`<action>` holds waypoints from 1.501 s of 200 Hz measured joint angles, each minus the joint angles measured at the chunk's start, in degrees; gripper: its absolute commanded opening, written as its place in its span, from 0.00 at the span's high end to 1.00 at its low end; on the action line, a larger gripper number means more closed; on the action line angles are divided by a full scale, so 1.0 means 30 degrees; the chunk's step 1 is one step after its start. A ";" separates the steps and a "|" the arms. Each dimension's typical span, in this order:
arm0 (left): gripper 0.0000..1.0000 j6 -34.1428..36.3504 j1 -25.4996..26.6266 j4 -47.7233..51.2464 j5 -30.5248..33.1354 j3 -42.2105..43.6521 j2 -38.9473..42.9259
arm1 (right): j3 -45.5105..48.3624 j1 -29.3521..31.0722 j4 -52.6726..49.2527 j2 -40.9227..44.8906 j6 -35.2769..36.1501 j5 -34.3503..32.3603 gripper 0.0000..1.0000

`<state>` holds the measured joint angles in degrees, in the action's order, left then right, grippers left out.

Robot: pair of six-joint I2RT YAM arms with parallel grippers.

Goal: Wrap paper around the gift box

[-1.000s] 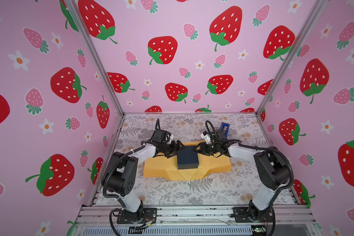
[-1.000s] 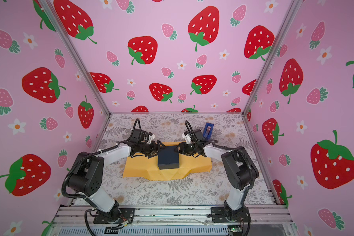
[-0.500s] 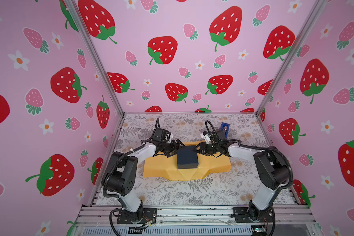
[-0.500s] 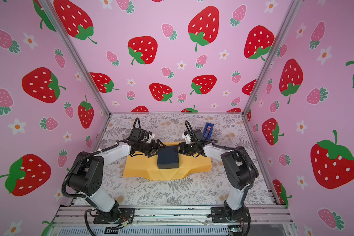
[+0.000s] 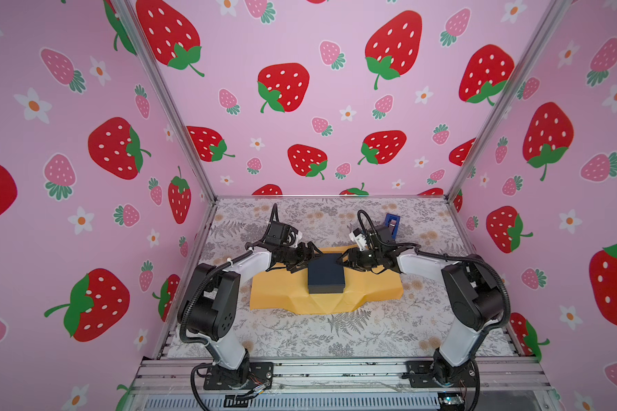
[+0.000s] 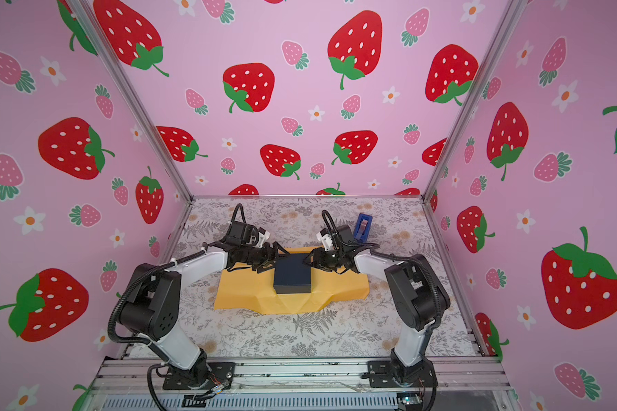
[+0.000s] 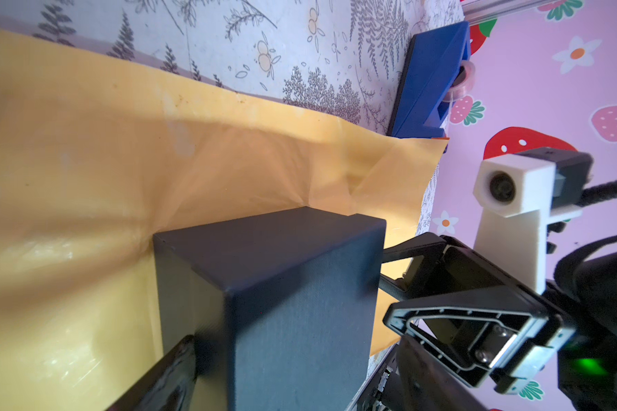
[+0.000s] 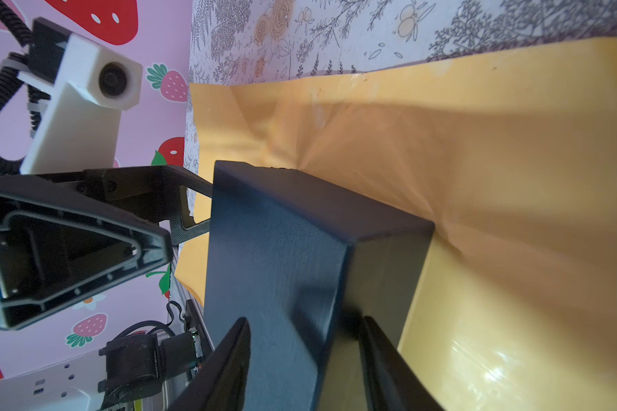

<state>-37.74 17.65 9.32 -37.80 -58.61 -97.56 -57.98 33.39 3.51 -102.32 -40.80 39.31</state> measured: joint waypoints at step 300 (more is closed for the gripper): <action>0.13 0.0226 -0.0124 0.1880 -0.1144 0.0831 0.1479 | 0.0583 -0.3315 -0.2987 0.4473 0.1982 -0.2062 0.39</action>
<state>-37.06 17.28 14.96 -41.23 -56.12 -93.12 -56.23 23.44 -5.45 -88.90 -34.85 33.12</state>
